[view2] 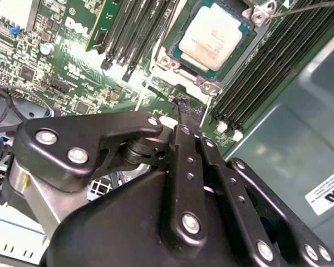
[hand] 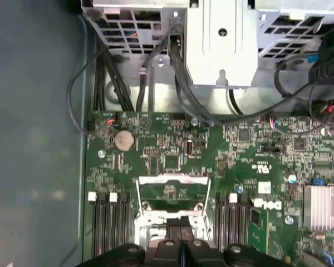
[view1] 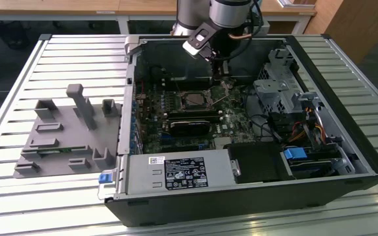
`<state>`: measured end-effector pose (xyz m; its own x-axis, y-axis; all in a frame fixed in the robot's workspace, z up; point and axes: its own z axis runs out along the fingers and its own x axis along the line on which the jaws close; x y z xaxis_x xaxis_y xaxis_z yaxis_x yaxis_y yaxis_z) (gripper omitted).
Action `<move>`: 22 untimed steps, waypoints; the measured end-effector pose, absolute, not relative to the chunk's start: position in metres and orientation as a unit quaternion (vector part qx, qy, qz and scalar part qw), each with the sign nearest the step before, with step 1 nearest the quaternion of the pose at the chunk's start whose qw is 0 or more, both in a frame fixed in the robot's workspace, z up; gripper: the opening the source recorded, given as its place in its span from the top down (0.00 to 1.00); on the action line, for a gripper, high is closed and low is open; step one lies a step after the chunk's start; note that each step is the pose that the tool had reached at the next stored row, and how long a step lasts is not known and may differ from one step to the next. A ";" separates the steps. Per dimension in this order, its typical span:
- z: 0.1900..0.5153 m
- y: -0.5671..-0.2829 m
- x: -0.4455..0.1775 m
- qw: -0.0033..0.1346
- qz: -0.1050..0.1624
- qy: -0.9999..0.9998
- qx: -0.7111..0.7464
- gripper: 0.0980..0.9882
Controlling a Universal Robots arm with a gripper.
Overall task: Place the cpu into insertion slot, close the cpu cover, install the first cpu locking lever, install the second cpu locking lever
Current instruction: 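Close the cpu cover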
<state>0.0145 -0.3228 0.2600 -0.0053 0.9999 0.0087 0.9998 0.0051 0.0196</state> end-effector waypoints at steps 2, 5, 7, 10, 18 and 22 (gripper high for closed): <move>0.258 -0.323 0.016 0.004 0.010 0.712 0.702 0.99; 0.258 -0.323 0.020 0.004 0.010 0.715 0.699 0.99; 0.257 -0.323 0.026 0.004 0.010 0.716 0.698 0.99; 0.257 -0.323 0.033 0.004 0.010 0.716 0.698 0.99; 0.255 -0.321 0.049 0.004 0.010 0.718 0.696 0.99; 0.254 -0.320 0.053 0.004 0.010 0.719 0.695 0.99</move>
